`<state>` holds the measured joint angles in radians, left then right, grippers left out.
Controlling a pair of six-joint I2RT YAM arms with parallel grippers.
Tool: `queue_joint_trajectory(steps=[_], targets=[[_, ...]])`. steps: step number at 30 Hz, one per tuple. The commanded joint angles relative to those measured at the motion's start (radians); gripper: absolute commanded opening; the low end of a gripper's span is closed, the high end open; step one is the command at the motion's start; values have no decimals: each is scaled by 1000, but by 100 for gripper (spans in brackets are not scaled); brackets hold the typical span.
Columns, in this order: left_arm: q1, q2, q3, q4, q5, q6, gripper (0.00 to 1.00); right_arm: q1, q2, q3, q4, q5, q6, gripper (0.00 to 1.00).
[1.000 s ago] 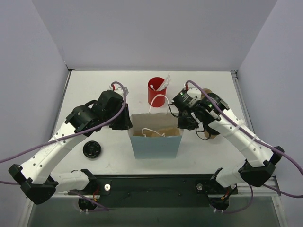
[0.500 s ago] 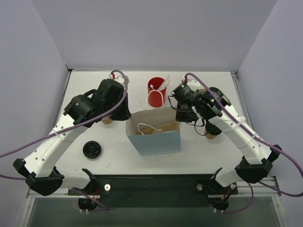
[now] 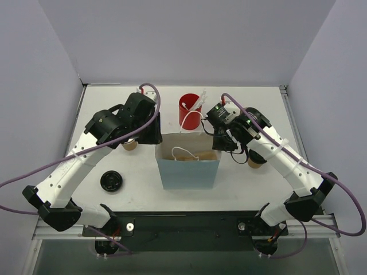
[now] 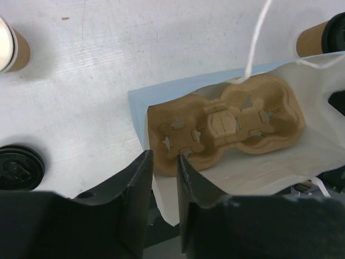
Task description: Pack the takeout coffee
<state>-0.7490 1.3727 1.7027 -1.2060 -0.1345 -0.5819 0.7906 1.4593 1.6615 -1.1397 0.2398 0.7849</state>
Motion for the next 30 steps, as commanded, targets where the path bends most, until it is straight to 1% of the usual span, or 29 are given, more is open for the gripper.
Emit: queue_joint_trajectory(steps=[1,4,5,9,13,19,20,21,22,24,25,28,29,30], targets=[[5,-21,75,-36,4,2,39,-13,-24,7,-17,17,-6,21],[4,-35,63,-46,0,-4,41,-14,-22,29,-17,0,-13,25],[4,-38,51,-50,-5,-4,41,-13,-25,37,-17,0,-16,29],[7,-61,8,-52,-27,-4,44,-16,-17,95,-18,-2,-52,38],[5,-63,-64,-14,1,-4,45,-17,-4,92,-44,-7,-42,38],[5,-35,-97,14,-2,-1,45,-17,-10,35,-52,12,-44,39],[5,-32,-98,20,-2,4,42,-17,-7,32,-54,13,-45,39],[5,-26,-100,22,-2,8,37,-16,-7,30,-52,19,-46,38],[5,-24,-94,23,-2,8,20,-16,2,35,-51,18,-49,26],[7,-18,-77,37,1,17,3,-17,15,52,-45,18,-64,10],[7,-12,-27,36,1,20,0,-17,36,94,-46,15,-72,0],[10,40,116,-26,-22,27,0,-14,84,214,-78,-3,-73,0],[8,54,177,-62,-48,22,0,-13,91,286,-90,0,-58,0],[10,49,163,-63,-57,16,0,-10,96,294,-98,4,-47,0]])
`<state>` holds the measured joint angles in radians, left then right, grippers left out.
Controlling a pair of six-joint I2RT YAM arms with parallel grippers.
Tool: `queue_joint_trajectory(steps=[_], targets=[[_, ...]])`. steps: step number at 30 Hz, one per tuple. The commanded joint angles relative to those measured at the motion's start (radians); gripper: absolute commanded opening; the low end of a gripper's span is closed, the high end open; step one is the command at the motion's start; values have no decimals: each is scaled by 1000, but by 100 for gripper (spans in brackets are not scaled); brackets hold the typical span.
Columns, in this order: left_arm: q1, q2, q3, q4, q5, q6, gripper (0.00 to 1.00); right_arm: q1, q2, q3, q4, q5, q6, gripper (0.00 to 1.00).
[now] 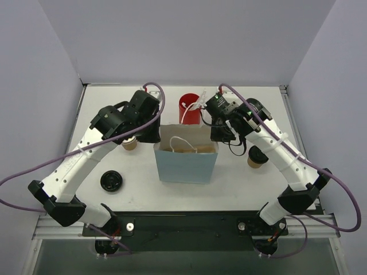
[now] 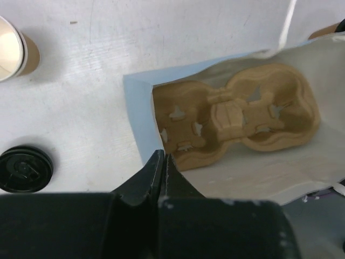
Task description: Pack the takeout coffee
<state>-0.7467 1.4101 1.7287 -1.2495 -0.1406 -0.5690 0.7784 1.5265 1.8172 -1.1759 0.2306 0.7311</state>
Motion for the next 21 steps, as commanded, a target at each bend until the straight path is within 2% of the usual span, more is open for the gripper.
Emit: queue_joint_trajectory(steps=[1,3,5,8,12,13,16,21], targets=[[9,1,85,-4,-57,1,0,2,23,125,-57,24,11,0],[49,-31,-76,67,7,6,0,1,6,3,0,23,14,0],[66,-37,-115,90,42,1,0,-8,9,-45,22,10,8,0],[75,-22,-51,79,32,0,0,-16,24,-33,22,19,-7,0],[89,42,188,-4,21,21,0,-19,41,143,-7,19,-13,0],[89,49,206,-23,18,23,0,-19,44,166,-17,22,-7,0],[89,33,178,-22,26,14,0,-18,31,166,-28,15,14,0],[89,-13,8,48,50,1,0,-19,3,38,22,18,25,0]])
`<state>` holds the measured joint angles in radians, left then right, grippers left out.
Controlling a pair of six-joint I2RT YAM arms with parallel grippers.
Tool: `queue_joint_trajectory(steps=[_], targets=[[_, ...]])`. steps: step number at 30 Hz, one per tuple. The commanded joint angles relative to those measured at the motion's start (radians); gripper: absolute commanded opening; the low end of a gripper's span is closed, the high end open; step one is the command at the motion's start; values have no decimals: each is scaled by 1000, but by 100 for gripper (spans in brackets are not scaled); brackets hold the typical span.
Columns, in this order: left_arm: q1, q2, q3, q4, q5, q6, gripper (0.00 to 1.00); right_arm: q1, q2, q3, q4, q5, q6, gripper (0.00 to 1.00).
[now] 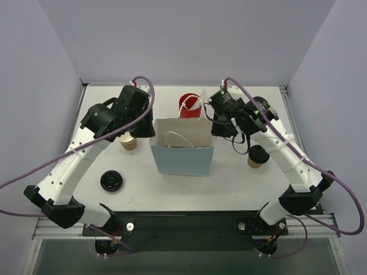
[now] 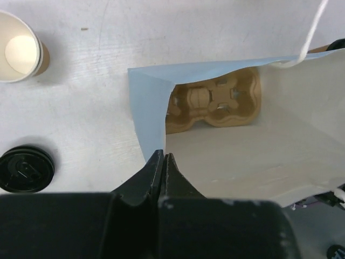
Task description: Pack the takeout coffee
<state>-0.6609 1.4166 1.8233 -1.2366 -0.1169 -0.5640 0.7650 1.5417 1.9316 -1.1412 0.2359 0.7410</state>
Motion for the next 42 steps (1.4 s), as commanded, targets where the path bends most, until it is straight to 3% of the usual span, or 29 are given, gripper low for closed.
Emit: queue_joint_trajectory(steps=[1,4,9,12,15,22,28,33,38,42], targets=[[4,-25,-137,45,28,-4,0,-6,-14,-126,0,17,12,0],[6,-18,-173,55,33,0,0,-24,-6,-174,34,13,-8,0],[7,-16,-156,51,33,4,0,-30,8,-131,31,8,-31,13],[7,-18,-136,46,34,4,2,-32,-3,-115,28,2,-26,15],[7,-27,-128,54,31,9,23,-30,-17,-118,24,-18,-23,24],[7,-42,-143,54,-3,19,38,-33,-74,-48,14,-24,-61,42],[7,-36,-160,97,-1,36,39,-49,-100,-3,-8,60,-120,52],[9,-25,-170,137,13,62,34,-111,-149,-74,-11,173,-209,57],[7,-27,-180,117,0,64,24,-285,-178,-175,-8,241,-291,60],[7,-30,-186,103,-18,61,25,-463,-218,-329,96,107,-324,62]])
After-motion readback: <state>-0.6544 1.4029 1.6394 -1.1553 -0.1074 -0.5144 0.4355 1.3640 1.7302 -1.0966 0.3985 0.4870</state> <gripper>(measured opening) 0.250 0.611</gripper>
